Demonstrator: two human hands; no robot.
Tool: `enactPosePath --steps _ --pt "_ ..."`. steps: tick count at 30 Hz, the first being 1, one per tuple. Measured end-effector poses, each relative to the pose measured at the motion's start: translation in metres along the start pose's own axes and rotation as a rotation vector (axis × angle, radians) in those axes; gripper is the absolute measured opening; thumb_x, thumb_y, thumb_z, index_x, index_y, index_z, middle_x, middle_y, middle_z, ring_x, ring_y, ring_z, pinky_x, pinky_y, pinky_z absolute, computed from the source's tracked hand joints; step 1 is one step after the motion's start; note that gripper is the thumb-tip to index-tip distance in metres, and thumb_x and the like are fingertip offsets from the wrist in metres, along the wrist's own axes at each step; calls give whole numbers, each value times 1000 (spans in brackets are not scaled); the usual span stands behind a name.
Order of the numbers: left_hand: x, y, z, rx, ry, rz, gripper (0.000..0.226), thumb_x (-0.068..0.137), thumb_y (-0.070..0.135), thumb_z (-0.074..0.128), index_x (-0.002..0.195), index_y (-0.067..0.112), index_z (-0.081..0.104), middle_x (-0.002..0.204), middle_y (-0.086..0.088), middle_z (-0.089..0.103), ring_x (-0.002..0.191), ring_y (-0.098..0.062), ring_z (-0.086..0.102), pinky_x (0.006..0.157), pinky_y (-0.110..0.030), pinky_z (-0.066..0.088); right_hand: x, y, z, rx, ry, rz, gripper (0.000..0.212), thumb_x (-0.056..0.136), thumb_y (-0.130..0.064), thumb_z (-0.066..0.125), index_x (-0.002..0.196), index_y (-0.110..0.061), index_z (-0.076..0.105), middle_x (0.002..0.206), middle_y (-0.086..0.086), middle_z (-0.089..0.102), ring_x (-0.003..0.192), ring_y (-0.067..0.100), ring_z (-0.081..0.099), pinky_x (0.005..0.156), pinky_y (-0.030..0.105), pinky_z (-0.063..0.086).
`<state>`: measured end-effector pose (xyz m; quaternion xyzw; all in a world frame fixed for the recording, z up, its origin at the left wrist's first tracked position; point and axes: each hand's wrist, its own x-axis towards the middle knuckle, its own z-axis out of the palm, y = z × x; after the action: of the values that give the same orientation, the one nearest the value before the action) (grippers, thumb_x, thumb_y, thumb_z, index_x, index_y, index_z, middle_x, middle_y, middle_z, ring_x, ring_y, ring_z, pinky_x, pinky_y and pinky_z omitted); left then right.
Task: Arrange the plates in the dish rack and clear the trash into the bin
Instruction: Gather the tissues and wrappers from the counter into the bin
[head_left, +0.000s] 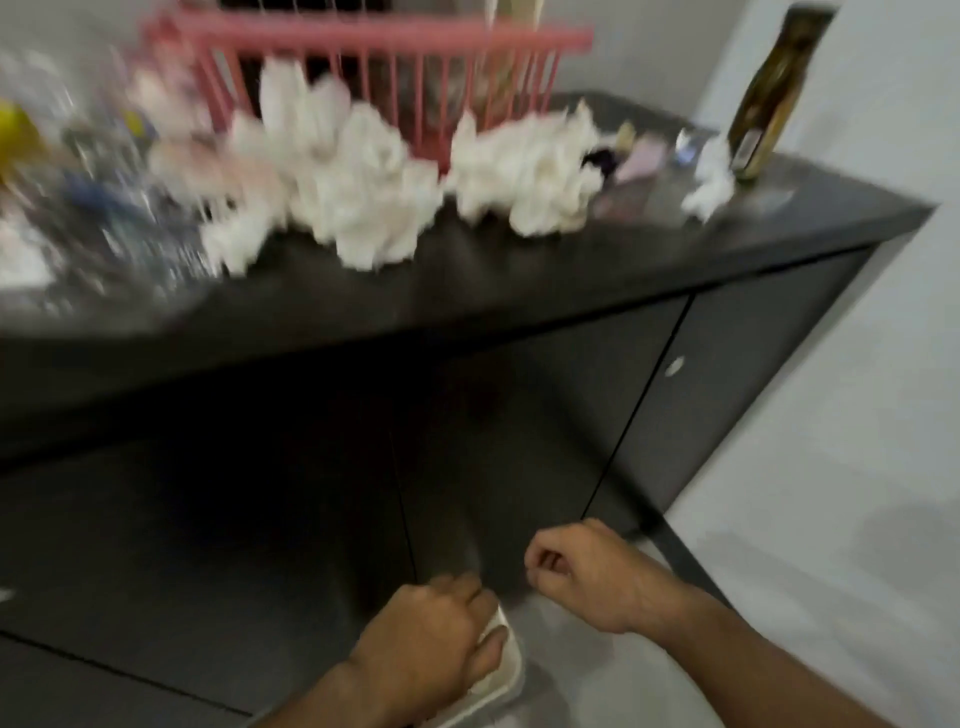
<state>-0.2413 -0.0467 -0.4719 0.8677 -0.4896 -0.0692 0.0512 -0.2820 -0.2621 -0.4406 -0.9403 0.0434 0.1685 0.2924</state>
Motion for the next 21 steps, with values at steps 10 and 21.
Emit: enactPosePath --steps 10,21 --pt "15 73 -321 -31 334 49 35 93 54 33 92 28 56 90 9 55 80 -11 56 66 -30 47 -118 -128 -258 -62 261 -140 12 87 -37 67 84 -25 70 80 -10 68 76 3 62 76 32 54" --pt "38 68 -409 -153 525 -80 24 94 48 47 93 28 60 87 16 54 75 -1 51 67 -22 43 -138 -156 -348 26 386 -225 10 93 -30 64 84 -35 65 86 -17 63 85 -7 59 68 16 48"
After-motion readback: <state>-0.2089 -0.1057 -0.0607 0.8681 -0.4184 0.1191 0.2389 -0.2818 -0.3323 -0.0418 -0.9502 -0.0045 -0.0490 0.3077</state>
